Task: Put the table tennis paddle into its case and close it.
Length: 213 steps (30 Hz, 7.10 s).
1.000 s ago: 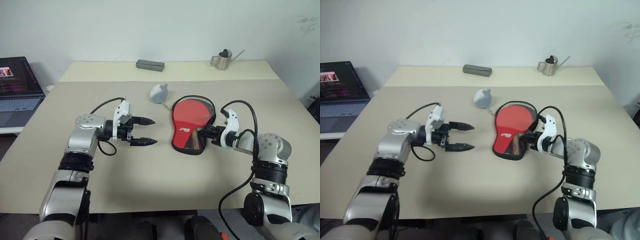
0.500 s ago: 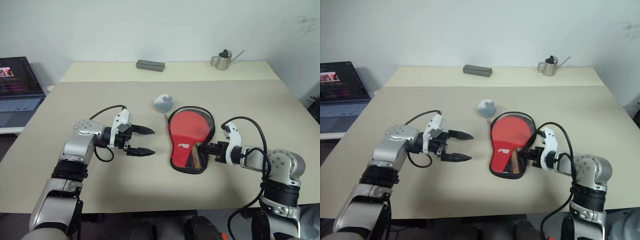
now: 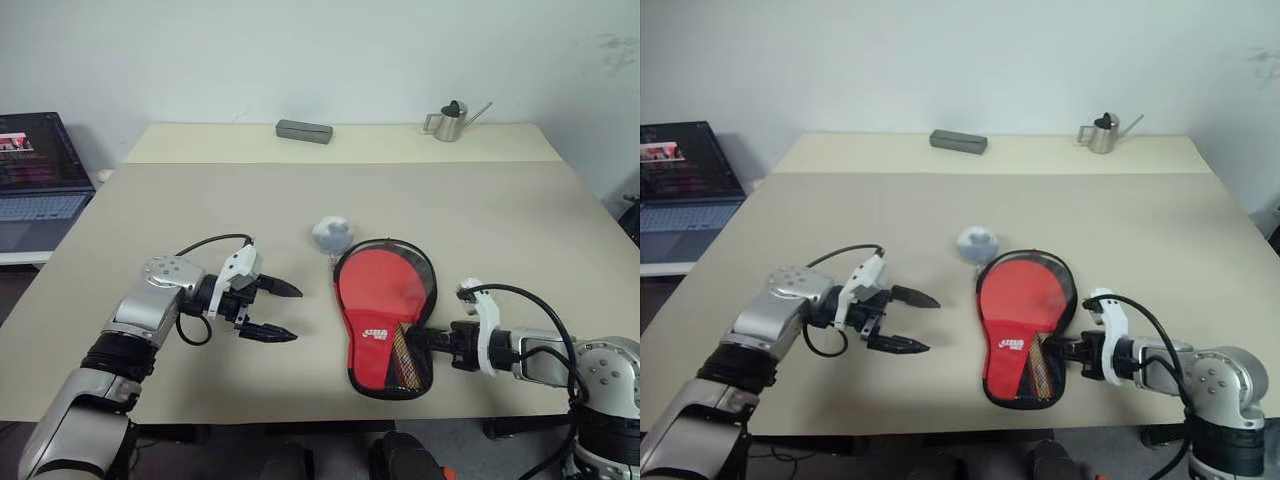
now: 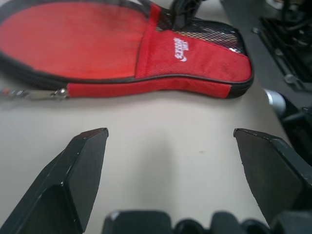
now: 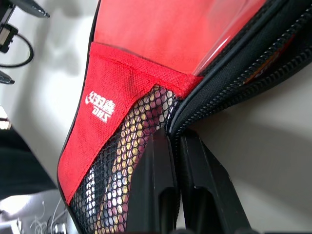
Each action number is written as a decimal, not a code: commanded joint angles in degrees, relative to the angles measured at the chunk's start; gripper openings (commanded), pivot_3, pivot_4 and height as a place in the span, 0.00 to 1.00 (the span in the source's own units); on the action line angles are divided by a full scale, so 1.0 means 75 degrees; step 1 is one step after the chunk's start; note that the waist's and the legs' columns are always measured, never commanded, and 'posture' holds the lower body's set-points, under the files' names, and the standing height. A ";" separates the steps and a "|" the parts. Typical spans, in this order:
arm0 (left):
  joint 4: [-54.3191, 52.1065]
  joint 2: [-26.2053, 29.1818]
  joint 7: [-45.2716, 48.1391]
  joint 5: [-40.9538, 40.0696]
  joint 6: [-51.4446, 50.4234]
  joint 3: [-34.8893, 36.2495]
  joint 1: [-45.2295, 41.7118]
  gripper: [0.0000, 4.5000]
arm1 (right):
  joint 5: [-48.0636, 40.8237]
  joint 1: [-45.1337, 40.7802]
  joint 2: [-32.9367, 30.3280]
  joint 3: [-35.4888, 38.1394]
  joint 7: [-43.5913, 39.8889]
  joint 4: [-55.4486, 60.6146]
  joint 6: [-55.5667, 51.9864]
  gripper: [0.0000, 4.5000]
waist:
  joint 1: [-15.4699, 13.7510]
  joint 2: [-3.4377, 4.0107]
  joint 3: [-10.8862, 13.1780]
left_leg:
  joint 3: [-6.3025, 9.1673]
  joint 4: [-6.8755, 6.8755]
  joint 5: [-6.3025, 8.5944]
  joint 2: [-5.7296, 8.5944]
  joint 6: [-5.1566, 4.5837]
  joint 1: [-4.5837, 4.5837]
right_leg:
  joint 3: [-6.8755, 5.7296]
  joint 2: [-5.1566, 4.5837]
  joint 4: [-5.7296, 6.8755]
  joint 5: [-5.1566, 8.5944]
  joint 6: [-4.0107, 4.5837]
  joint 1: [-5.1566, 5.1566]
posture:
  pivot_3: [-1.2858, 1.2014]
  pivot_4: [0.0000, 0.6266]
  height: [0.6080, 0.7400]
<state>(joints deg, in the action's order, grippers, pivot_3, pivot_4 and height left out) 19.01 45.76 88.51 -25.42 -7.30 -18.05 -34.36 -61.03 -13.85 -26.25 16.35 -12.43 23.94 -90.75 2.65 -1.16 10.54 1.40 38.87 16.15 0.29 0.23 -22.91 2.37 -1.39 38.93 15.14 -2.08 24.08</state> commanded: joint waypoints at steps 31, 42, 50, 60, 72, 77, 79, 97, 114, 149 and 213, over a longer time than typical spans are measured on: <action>-0.1058 -0.0062 0.0529 -0.0432 -0.0556 0.0089 -0.0024 1.00 | -0.1223 -0.0267 -0.0363 0.1007 0.1297 0.0070 -0.0214 0.99 | -0.0031 -0.0002 -0.0001 | -0.0007 0.0007 0.0000 0.0002 -0.0001 0.0008 | -0.0005 0.0012 0.0005 -0.0001 0.0001 -0.0007 | 0.52 0.24 1.00; -0.0506 -0.0427 -0.0182 -0.0425 -0.0604 0.0991 -0.0144 1.00 | 0.0583 -0.1148 -0.2938 0.0169 -0.1580 0.0241 0.2881 0.99 | -0.0070 -0.0002 -0.0001 | -0.0015 0.0007 0.0000 -0.0003 -0.0001 0.0010 | -0.0007 0.0018 0.0004 0.0001 0.0001 -0.0003 | 0.52 0.24 1.00; 0.1054 -0.0570 -0.0537 0.0033 -0.0247 0.1782 -0.0578 1.00 | 0.1939 -0.2044 -0.2647 -0.1402 -0.3459 0.0511 0.5401 0.99 | -0.0086 -0.0003 0.0000 | -0.0009 0.0007 0.0000 -0.0008 -0.0001 0.0001 | -0.0014 0.0021 -0.0005 0.0000 0.0002 -0.0001 | 0.52 0.24 1.00; 0.1013 -0.0548 -0.1000 0.0582 -0.0048 0.2094 -0.1064 1.00 | 0.3110 -0.2084 -0.2434 -0.2955 -0.4858 -0.0172 0.6317 0.99 | -0.0130 -0.0005 0.0001 | -0.0004 0.0011 0.0000 -0.0004 -0.0001 -0.0001 | -0.0019 0.0011 -0.0002 0.0000 0.0002 0.0001 | 0.52 0.24 1.00; 0.0824 -0.0653 -0.1612 0.0921 -0.0243 0.2118 -0.1356 1.00 | 0.4327 -0.2501 -0.1323 -0.3940 -0.5195 -0.1411 0.6909 0.99 | -0.0116 -0.0005 0.0001 | -0.0006 0.0012 -0.0001 -0.0004 0.0001 0.0001 | -0.0017 0.0012 0.0005 -0.0001 0.0004 0.0005 | 0.52 0.24 1.00; 0.0844 -0.0755 -0.1729 0.0979 -0.0334 0.2075 -0.1513 1.00 | 0.4671 -0.2437 -0.0900 -0.4084 -0.5123 -0.1575 0.7086 0.99 | -0.0116 -0.0005 0.0001 | -0.0005 0.0013 -0.0001 -0.0003 0.0001 0.0001 | -0.0018 0.0011 0.0005 -0.0001 0.0004 0.0005 | 0.52 0.24 1.00; 0.0810 -0.0758 -0.1706 0.0974 -0.0390 0.2075 -0.1538 1.00 | 0.4807 -0.2362 -0.0802 -0.4159 -0.5159 -0.1622 0.7184 0.99 | -0.0116 -0.0005 0.0001 | -0.0005 0.0013 -0.0001 -0.0003 0.0001 0.0001 | -0.0018 0.0011 0.0006 -0.0001 0.0004 0.0006 | 0.52 0.24 1.00; 0.1050 -0.0864 -0.1707 0.1506 0.0082 0.1889 -0.1655 1.00 | 0.6459 -0.1944 -0.0270 -0.5159 -0.5651 -0.3334 0.8748 0.99 | -0.0112 -0.0006 -0.0001 | -0.0007 0.0015 -0.0002 -0.0001 0.0003 0.0010 | -0.0019 0.0011 0.0010 -0.0001 0.0005 0.0000 | 0.52 0.24 1.00; 0.4795 -0.2072 -0.2420 0.3372 0.2303 0.1153 -0.3584 1.00 | 0.6839 -0.1820 -0.0078 -0.5238 -0.5824 -0.3779 0.9052 0.99 | -0.0099 -0.0049 -0.0035 | -0.0007 0.0018 -0.0003 0.0002 0.0004 0.0027 | -0.0021 0.0015 0.0019 -0.0005 0.0008 -0.0012 | 0.52 0.24 1.00; 0.7396 -0.3408 -0.3829 0.5318 0.3542 0.0822 -0.4916 0.96 | 0.6874 -0.1645 -0.0067 -0.5146 -0.5632 -0.3352 0.8603 1.00 | -0.0114 -0.0056 -0.0039 | -0.0005 0.0018 -0.0003 0.0006 0.0004 0.0025 | -0.0023 0.0014 0.0018 -0.0006 0.0007 -0.0011 | 0.52 0.24 1.00; 0.7506 -0.4322 -0.6311 0.6149 0.2720 0.0413 -0.4541 0.06 | 0.7773 -0.1476 0.0378 -0.5080 -0.4827 -0.5590 0.9274 1.00 | -0.0107 -0.0091 -0.0259 | 0.0001 -0.0008 0.0000 0.0005 0.0001 0.0296 | -0.0023 0.0017 -0.0006 0.0020 -0.0040 -0.0281 | 0.52 0.24 1.00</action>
<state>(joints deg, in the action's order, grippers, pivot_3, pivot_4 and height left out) 75.14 13.86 44.14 20.04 13.78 -14.75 -66.52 -7.74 -27.98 -22.84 -17.19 -49.02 -13.70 -17.37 1.85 -1.84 8.60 1.41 38.81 16.15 0.32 0.23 -20.68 2.19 -1.26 38.88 15.29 -2.38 21.95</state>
